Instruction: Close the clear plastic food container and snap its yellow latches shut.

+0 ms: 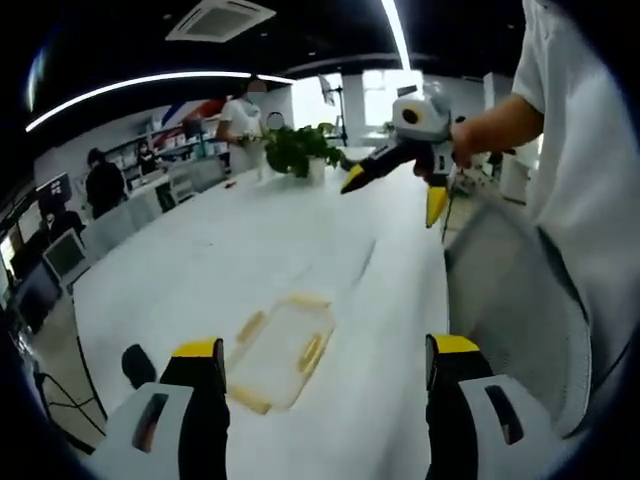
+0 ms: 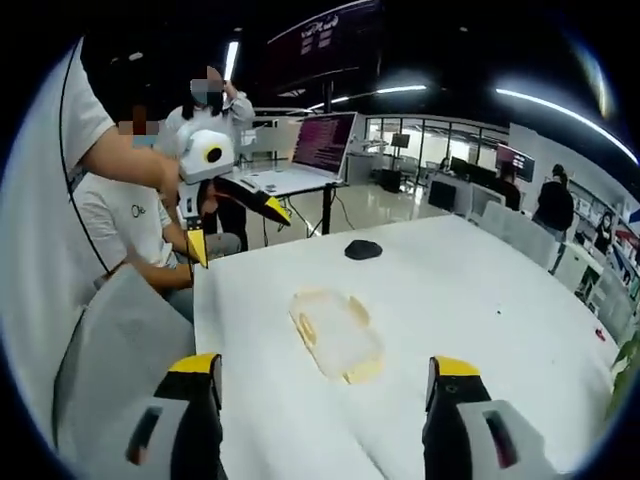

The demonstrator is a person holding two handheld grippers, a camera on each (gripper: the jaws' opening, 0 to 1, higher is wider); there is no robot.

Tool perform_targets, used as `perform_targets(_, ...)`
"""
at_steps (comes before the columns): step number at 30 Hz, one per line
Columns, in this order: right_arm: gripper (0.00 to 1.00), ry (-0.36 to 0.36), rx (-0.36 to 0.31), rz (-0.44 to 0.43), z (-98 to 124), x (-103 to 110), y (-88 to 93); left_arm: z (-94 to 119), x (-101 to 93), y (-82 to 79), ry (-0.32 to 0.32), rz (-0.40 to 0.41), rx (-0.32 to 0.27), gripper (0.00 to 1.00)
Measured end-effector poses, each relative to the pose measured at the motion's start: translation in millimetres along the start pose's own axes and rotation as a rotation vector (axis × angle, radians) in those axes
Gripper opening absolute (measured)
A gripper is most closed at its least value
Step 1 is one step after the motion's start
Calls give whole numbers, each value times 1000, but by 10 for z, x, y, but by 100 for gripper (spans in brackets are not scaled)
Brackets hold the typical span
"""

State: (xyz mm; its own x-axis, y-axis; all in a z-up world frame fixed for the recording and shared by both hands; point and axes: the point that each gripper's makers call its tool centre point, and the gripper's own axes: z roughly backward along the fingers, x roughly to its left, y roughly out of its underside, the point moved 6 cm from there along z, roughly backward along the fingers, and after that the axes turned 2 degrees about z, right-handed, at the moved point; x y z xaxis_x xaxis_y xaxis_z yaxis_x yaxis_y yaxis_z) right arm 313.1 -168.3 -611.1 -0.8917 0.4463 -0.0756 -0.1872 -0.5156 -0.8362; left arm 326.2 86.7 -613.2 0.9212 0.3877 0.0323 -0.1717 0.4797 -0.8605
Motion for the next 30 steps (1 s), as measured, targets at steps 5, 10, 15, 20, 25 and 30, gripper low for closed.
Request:
perform_targets(5, 82, -31, 38, 45, -128, -41, 25, -31, 120, 25, 3, -20, 19, 80)
perform_targets(10, 81, -45, 71, 91, -236, -81, 27, -83, 198, 89, 24, -27, 46, 79)
perform_targets(15, 80, -57, 85, 109, -320, -156, 22, -122, 293, 112, 32, -41, 62, 78)
perform_targets(20, 79, -66, 93, 106, -408, -249, 33, -152, 389, 149, 48, -60, 91, 76)
perform_targets(25, 78, -82, 109, 106, -472, -310, 63, -173, 471, 197, 70, -98, 121, 74)
perform_targets(30, 75, -87, 126, 117, -532, -379, 78, -219, 538, 272, 97, -138, 166, 72)
